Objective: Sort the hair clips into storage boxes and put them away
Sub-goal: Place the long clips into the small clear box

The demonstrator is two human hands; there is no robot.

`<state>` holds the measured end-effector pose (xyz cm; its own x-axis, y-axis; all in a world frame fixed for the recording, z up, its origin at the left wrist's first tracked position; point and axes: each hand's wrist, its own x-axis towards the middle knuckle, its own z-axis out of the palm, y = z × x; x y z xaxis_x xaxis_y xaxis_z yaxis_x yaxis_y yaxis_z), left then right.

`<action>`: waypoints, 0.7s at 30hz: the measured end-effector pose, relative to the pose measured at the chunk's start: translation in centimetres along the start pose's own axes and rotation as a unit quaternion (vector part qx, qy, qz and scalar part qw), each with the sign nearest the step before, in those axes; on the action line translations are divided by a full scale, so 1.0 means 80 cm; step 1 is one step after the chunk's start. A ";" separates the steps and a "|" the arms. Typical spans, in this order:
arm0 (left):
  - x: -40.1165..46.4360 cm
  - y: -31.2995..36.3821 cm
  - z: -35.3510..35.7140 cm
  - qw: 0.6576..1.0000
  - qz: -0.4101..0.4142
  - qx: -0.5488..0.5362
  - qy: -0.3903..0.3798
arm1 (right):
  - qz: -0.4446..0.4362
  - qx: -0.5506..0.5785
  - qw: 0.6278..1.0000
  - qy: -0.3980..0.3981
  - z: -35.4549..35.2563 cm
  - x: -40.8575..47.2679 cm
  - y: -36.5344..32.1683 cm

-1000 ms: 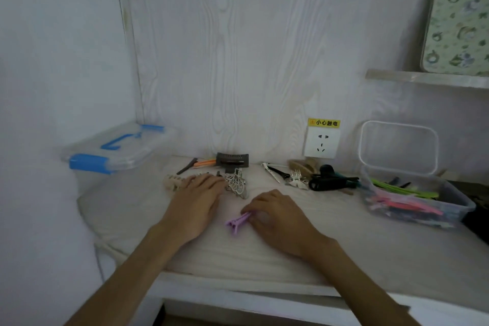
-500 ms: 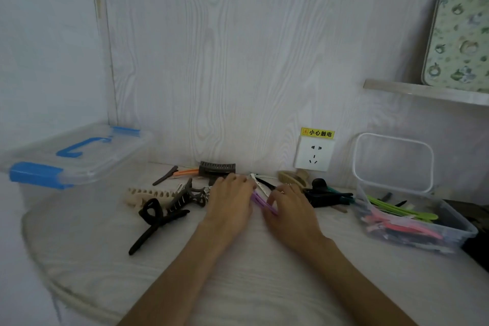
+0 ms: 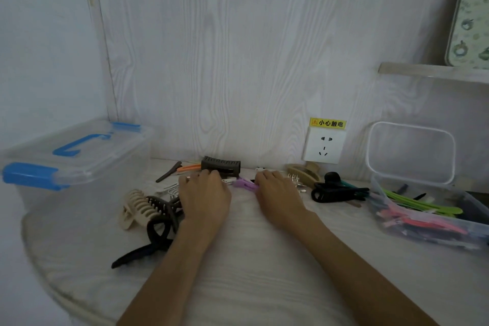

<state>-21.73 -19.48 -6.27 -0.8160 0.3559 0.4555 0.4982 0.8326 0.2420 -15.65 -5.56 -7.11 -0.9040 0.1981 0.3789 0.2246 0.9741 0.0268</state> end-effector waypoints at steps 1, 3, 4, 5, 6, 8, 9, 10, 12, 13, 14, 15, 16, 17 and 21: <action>-0.001 0.000 0.000 1.000 0.008 0.007 -0.002 | -0.020 0.008 1.000 0.009 -0.003 -0.008 0.003; -0.002 -0.001 0.001 0.999 0.030 0.036 -0.017 | -0.065 0.037 0.997 0.017 -0.013 -0.030 0.012; -0.003 -0.001 0.001 0.997 0.039 0.055 -0.025 | -0.084 0.060 0.995 0.013 -0.021 -0.043 0.019; -0.003 -0.001 0.001 0.996 0.047 0.071 -0.029 | -0.098 0.083 0.992 0.005 -0.029 -0.057 0.025; -0.004 -0.002 0.001 0.995 0.055 0.081 -0.030 | -0.106 0.103 0.989 -0.003 -0.038 -0.070 0.032; -0.006 0.001 0.001 0.993 0.084 0.076 -0.028 | -0.092 0.141 0.985 -0.027 -0.055 -0.097 0.051; -0.007 0.002 0.000 0.992 0.102 0.064 -0.028 | -0.071 0.163 0.983 -0.038 -0.060 -0.107 0.060; -0.008 0.006 0.000 0.991 0.121 0.049 -0.030 | -0.047 0.184 0.981 -0.040 -0.063 -0.115 0.070; -0.014 0.021 -0.001 0.985 0.169 0.017 -0.033 | 0.000 0.216 0.976 -0.018 -0.062 -0.128 0.087; -0.018 0.029 -0.001 0.981 0.192 -0.003 -0.036 | 0.013 0.220 0.975 0.000 -0.058 -0.131 0.093; -0.024 0.038 -0.001 0.977 0.207 -0.032 -0.043 | 0.021 0.215 0.976 0.014 -0.054 -0.135 0.096; -0.027 0.045 0.000 0.974 0.208 -0.070 -0.054 | 0.027 0.206 0.978 0.020 -0.050 -0.137 0.098; -0.031 0.049 0.000 0.972 0.197 -0.104 -0.070 | 0.035 0.198 0.979 0.018 -0.046 -0.139 0.098; -0.031 0.049 0.001 0.971 0.184 -0.128 -0.085 | 0.040 0.195 0.980 0.015 -0.043 -0.140 0.099; -0.026 0.031 0.006 0.962 0.193 -0.131 -0.143 | 0.028 0.165 0.986 0.025 -0.036 -0.139 0.101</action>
<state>-18.90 -17.98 -7.02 -0.5841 0.7502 0.3098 0.8063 0.4928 0.3270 -2.75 -0.22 -8.44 -0.8722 0.2547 0.4175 0.1358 0.9462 -0.2937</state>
